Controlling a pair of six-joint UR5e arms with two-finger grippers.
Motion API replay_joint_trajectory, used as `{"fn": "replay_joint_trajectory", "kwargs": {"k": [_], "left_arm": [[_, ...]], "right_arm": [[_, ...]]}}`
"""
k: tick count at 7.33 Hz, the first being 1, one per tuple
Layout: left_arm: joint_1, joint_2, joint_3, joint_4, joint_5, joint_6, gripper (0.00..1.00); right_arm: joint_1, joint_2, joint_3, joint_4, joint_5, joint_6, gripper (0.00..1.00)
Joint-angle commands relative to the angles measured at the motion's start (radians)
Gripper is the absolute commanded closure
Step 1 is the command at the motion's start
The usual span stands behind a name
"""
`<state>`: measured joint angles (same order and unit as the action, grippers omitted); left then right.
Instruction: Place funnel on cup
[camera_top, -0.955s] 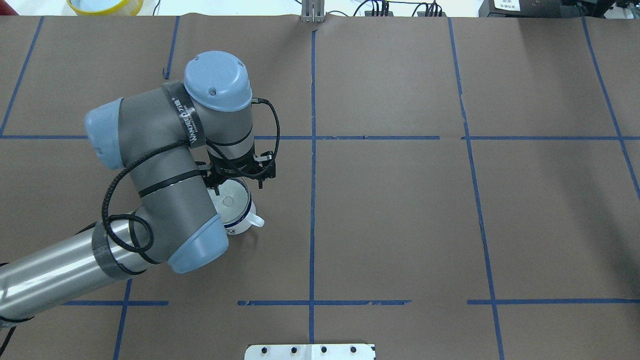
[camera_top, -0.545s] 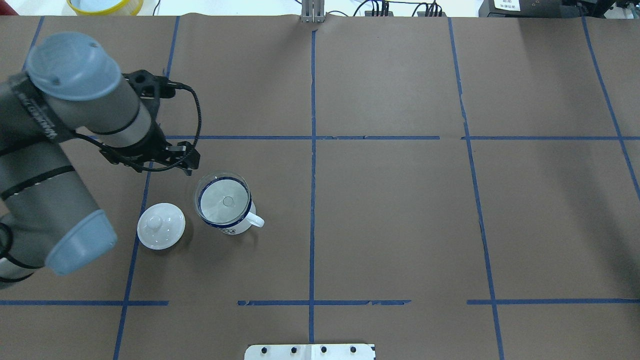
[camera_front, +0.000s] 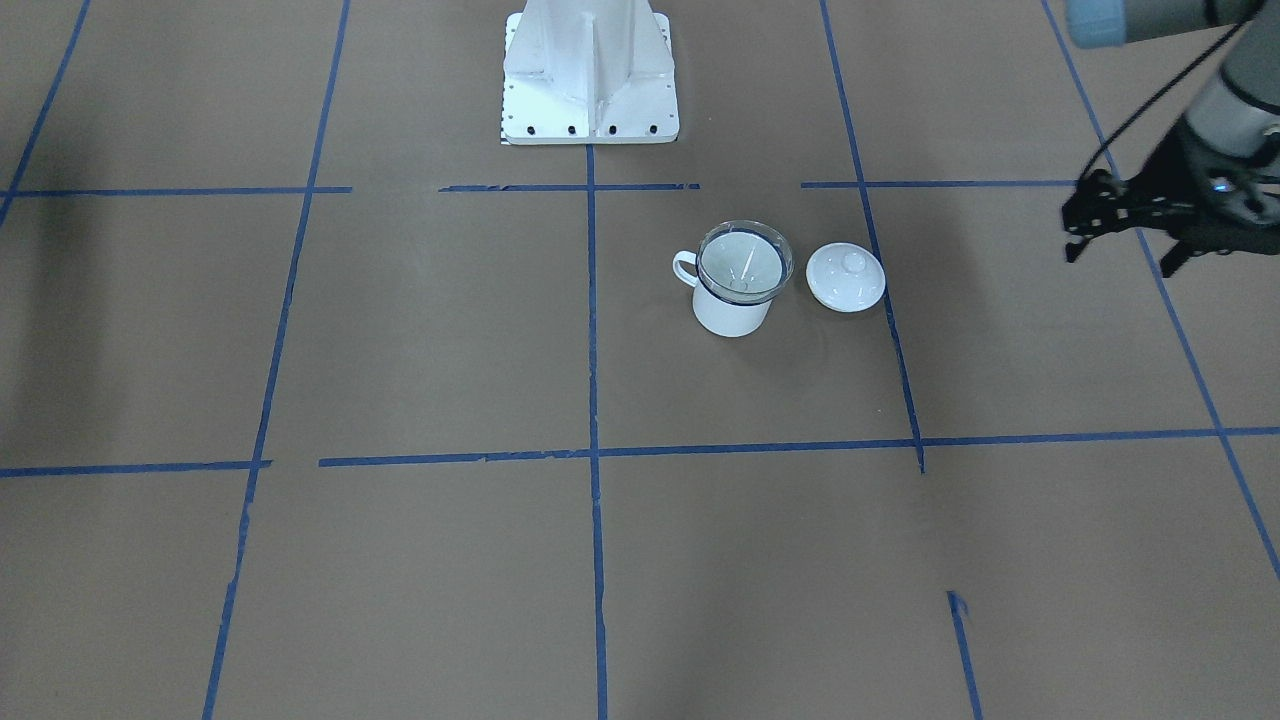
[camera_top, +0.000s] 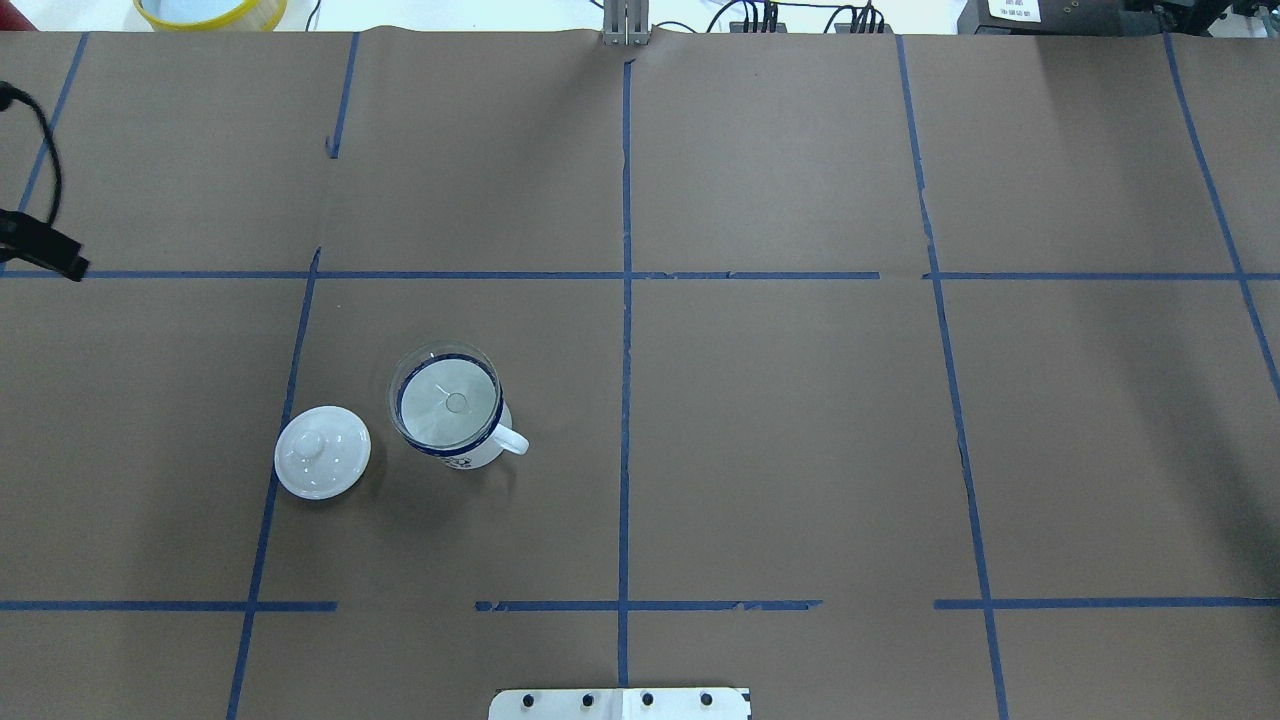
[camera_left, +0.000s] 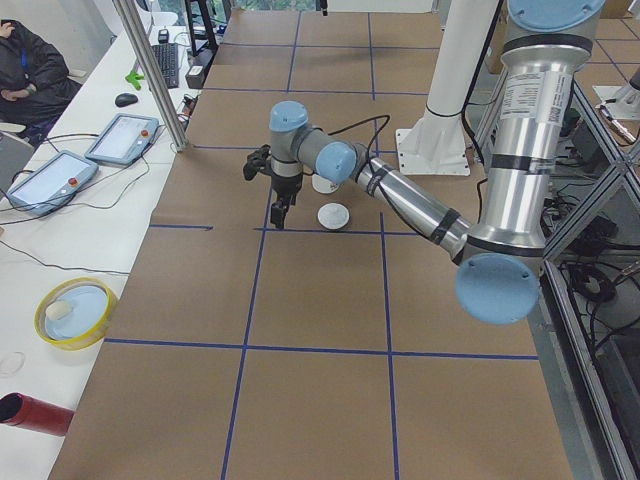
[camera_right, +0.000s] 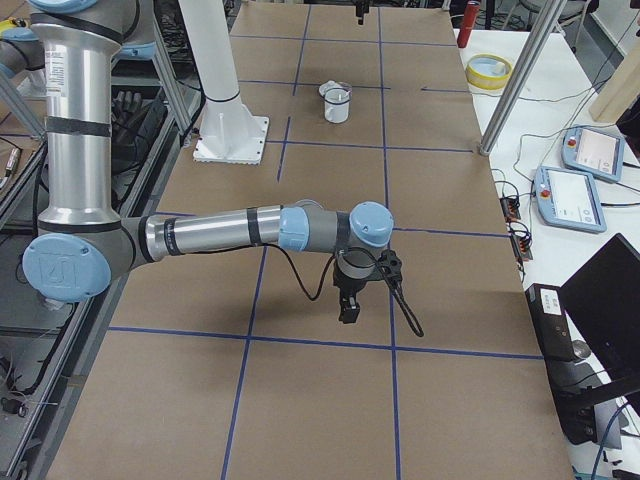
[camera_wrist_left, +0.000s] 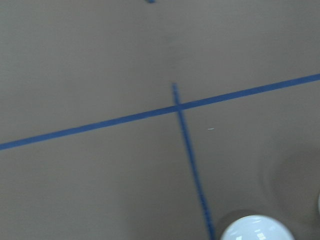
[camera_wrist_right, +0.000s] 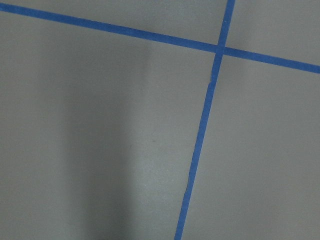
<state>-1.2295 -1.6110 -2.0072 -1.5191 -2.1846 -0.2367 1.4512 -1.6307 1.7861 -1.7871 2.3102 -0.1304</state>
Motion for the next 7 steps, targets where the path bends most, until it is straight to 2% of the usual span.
{"fn": "replay_joint_trajectory", "kwargs": {"k": [1, 2, 3, 5, 7], "left_arm": [[-0.258, 0.107, 0.141, -0.019, -0.038, 0.287, 0.0], [-0.344, 0.114, 0.195, -0.018, -0.09, 0.353, 0.0], [-0.398, 0.156, 0.2, -0.018, -0.136, 0.359, 0.0], [-0.415, 0.206, 0.235, -0.018, -0.245, 0.362, 0.0], [-0.413, 0.198, 0.238, -0.016, -0.235, 0.361, 0.0]], "right_arm": [[0.0, 0.0, 0.001, -0.002, 0.0, 0.0, 0.0], [0.0, 0.0, -0.001, 0.0, 0.0, 0.0, 0.0], [0.0, 0.0, 0.001, 0.0, 0.0, 0.0, 0.0], [0.0, 0.0, -0.001, 0.0, 0.0, 0.0, 0.0], [0.0, 0.0, -0.001, 0.0, 0.0, 0.0, 0.0]]}}
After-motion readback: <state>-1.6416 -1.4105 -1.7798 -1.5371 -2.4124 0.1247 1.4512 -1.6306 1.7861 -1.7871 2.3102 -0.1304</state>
